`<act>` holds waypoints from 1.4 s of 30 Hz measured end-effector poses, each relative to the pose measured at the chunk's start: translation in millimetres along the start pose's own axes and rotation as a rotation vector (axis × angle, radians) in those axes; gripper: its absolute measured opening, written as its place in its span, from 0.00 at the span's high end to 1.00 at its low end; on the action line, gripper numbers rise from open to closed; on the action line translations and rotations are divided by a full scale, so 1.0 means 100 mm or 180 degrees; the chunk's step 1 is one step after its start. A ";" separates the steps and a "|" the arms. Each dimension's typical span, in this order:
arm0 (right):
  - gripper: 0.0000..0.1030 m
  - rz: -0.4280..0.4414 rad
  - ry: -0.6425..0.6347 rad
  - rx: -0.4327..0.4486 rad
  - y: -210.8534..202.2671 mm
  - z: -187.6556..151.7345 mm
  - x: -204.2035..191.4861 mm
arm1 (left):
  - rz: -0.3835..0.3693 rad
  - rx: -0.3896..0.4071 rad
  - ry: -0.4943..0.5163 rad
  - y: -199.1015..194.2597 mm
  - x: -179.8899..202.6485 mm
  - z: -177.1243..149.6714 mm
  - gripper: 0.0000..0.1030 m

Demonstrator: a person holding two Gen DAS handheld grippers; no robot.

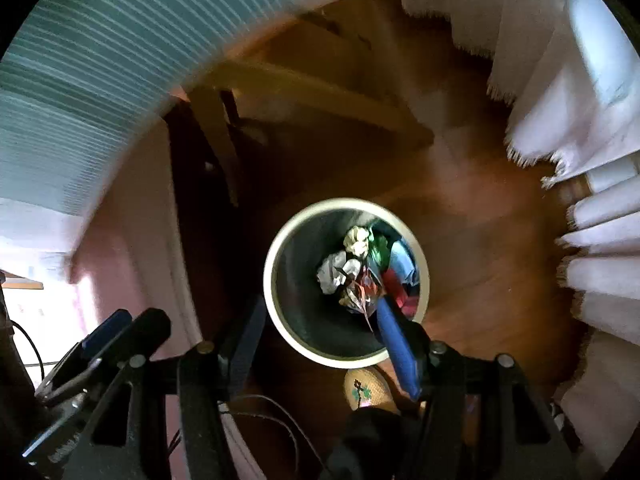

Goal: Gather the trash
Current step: 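Raise both tools back toward the table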

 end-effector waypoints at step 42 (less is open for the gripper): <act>0.43 0.0230 -0.0770 0.1618 -3.72 0.64 -1.97 | -0.0134 0.1712 0.0456 -4.18 0.02 1.32 0.13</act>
Point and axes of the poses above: each gripper's, at about its wrist camera, not at the fingertips, and y roughly the way its jaws point, x to its right, z to its top, the point moved 6 cm from there along y, roughly the way its jaws point, and after that the axes turned 2 degrees about x, right-handed, at the moved point
